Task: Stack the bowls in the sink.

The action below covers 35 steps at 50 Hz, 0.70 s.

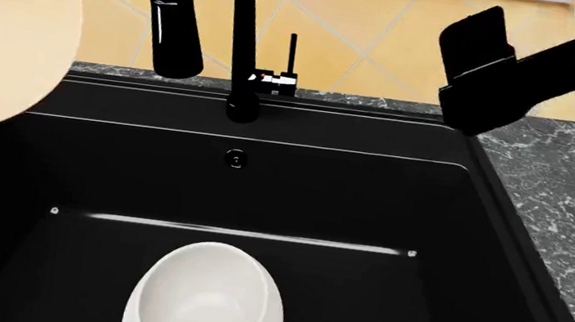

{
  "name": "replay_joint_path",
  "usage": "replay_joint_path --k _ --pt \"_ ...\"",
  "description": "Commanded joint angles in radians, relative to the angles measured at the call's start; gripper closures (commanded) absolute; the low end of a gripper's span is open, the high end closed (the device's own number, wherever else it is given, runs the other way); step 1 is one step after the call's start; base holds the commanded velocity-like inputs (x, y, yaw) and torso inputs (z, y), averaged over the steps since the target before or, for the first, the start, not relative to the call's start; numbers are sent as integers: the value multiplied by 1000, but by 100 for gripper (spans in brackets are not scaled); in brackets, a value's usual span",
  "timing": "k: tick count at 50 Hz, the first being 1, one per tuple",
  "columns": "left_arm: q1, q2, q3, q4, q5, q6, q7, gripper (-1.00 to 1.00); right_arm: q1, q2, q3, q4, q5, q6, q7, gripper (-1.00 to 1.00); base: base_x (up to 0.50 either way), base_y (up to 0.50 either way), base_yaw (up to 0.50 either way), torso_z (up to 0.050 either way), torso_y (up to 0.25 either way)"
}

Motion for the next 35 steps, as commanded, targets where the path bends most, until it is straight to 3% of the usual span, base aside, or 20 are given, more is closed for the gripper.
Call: replay_joint_path --k 1,11,35 --pt "-106 71 82 -50 -45 -51 -63 100 113 19 25 67 72 86 95 -100 0 0 0 0 0" --pt "-166 99 206 -59 -21 -26 -52 100 119 -7 143 144 171 224 259 -100 0 0 0 0 0" --pt "-373 146 560 -95 -11 -66 -58 100 122 -12 202 196 117 341 265 -100 0 0 0 0 0"
